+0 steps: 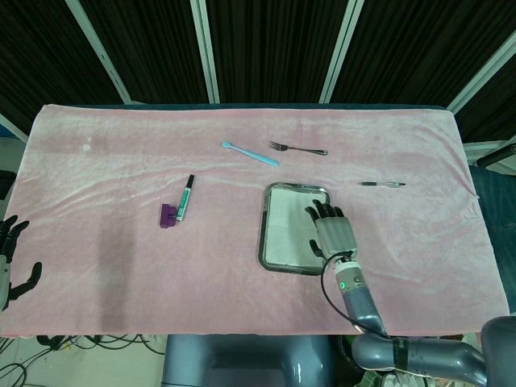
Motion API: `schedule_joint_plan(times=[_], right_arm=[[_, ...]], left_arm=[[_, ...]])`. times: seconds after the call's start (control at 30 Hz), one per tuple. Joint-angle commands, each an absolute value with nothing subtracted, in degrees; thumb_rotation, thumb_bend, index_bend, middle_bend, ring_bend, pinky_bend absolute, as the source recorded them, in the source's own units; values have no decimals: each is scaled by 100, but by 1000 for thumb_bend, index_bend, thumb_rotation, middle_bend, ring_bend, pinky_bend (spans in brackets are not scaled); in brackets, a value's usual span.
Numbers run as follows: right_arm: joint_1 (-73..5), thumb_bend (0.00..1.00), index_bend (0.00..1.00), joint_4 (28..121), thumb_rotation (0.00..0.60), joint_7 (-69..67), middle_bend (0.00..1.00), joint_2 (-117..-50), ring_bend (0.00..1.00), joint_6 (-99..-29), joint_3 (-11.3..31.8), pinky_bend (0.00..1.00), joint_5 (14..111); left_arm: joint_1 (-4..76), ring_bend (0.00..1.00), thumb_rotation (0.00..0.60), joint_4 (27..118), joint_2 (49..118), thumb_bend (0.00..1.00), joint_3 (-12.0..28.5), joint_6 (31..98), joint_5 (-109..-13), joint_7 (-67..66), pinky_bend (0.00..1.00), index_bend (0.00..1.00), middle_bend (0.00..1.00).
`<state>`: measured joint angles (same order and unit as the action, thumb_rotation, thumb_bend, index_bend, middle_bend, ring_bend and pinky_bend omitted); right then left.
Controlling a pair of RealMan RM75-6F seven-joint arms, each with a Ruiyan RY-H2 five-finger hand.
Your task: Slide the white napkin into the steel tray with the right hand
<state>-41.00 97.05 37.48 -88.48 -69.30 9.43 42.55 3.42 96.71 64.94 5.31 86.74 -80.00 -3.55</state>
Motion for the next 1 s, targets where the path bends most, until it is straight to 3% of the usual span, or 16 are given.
schedule_joint_plan(times=[0.03,0.2,0.37,0.67,0.87,1.0], right_arm=[[-3454,264,119,10022,600,2841,47,-7976,109,-7099,489,167,5171],[-2753,239,101,9768,600,1726,22,-7469,105,-7544,20,167,6324],[-1920,232,101,9416,600,742,20,-7315,103,-8441,-381,166,7258],[-1009,232,101,8973,600,654,20,-7540,103,-9514,-790,167,8198],[-705,232,92,9141,600,989,20,-7369,103,-9441,-1008,166,8335],[-639,232,89,9239,600,967,20,-7263,103,-9337,-916,166,8332]], left_arm=[[333,0,600,9676,6498,396,530,8710,-8036,-340,0,118,36],[319,0,600,9670,6500,396,527,8752,-8075,-315,0,118,36],[323,0,600,9681,6483,395,523,8723,-8063,-310,0,116,34],[318,0,600,9693,6451,395,516,8683,-8019,-309,0,115,34],[314,0,600,9678,6440,394,507,8702,-8059,-298,0,115,33],[318,0,600,9663,6444,394,496,8699,-8081,-328,0,115,33]])
